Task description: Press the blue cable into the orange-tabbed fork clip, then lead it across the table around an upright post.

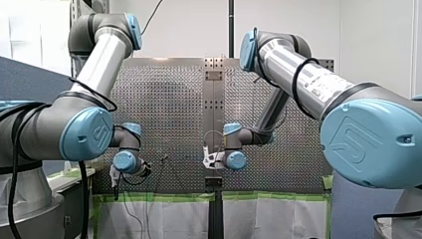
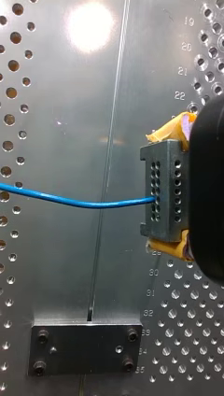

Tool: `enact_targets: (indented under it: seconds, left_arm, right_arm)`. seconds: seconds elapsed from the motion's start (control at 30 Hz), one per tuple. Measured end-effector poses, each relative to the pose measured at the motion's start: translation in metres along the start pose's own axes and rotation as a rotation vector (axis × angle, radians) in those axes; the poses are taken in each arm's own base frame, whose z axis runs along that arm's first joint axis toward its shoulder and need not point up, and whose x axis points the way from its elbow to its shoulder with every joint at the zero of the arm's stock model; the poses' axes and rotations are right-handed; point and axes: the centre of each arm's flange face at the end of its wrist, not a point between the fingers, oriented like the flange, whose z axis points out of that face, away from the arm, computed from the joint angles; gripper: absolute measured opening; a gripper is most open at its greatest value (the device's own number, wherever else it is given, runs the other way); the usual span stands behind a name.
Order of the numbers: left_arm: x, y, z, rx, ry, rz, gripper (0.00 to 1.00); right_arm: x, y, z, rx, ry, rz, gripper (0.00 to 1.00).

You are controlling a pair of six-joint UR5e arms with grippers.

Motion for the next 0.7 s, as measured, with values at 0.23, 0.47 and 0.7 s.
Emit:
enact_targets:
  seconds: [0.23, 0.47, 0.7]
  left_arm:
    - [-0.001, -0.004, -0.030, -0.002, 0.052, 0.046, 0.97]
    - [-0.012, -0.019, -0.049, 0.043, 0.044, 0.114, 1.00]
    - [-0.035, -0.040, -0.053, 0.127, -0.033, 0.095, 1.00]
  right_arm:
    - [-0.001, 0.000, 0.000, 0.000, -0.005, 0.001, 0.00]
    - [-0.003, 0.000, -0.001, 0.000, -0.008, 0.005, 0.00]
    - [-0.004, 0.000, -0.001, 0.000, -0.008, 0.009, 0.00]
